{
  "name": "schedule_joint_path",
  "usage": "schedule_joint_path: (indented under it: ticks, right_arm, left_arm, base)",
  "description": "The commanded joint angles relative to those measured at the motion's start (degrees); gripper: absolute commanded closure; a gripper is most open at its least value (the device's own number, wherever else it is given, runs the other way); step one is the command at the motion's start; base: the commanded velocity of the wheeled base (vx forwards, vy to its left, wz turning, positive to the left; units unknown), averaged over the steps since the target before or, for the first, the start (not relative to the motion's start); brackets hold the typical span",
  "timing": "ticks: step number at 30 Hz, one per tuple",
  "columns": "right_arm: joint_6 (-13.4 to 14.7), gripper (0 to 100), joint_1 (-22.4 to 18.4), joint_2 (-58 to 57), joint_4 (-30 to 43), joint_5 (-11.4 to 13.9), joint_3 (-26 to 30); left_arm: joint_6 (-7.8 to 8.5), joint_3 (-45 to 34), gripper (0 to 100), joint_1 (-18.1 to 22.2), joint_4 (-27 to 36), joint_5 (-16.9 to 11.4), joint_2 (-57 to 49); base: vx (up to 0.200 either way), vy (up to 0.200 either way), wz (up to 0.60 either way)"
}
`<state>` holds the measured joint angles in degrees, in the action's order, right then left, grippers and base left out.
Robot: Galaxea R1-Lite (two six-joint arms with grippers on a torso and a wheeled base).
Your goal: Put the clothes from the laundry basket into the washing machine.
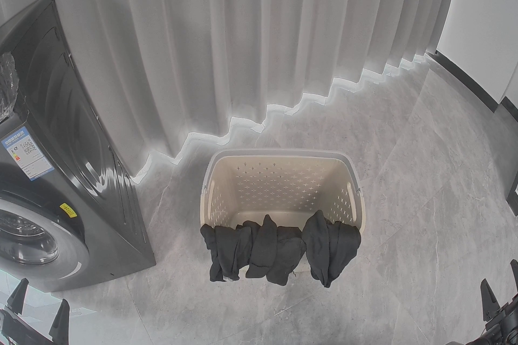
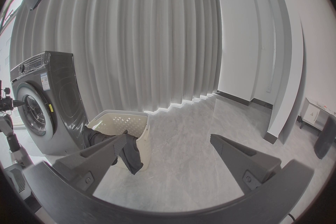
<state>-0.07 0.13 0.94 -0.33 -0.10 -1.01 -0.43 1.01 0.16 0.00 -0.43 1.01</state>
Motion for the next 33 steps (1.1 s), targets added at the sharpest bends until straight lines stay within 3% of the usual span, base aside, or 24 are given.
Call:
schedule_joint_path:
  ticks: [1,5,11,24,30,33]
  right_arm:
    - [0.0,0,0.0,-0.1,0.0,0.0,1.0]
    - [0.0,0,0.0,-0.1,0.0,0.0,1.0]
    - [0.0,0,0.0,-0.1,0.0,0.0,1.0]
    - [0.0,0,0.0,-0.1,0.1,0.0,1.0]
    - [0.0,0,0.0,-0.1,0.0,0.0,1.0]
    - [0.0,0,0.0,-0.1,0.0,0.0,1.0]
  left_arm:
    - [-0.01,-1.0,0,0.0,0.0,0.0,-1.0]
    - [-0.01,-1.0,0,0.0,0.0,0.0,-1.0]
    - [-0.01,-1.0,0,0.0,0.0,0.0,-1.0]
    - [-0.01,-1.0,0,0.0,0.0,0.0,-1.0]
    - [-0.01,-1.0,0,0.0,0.0,0.1,-1.0]
    - [-0.01,-1.0,0,0.0,0.0,0.1,-1.0]
  base:
    - [0.0,0.0,0.0]
    - [0.0,0.0,0.0]
    - [0.2,0.0,0.0]
    - [0.0,0.0,0.0]
    - [0.2,0.0,0.0]
    - [0.0,0.0,0.0]
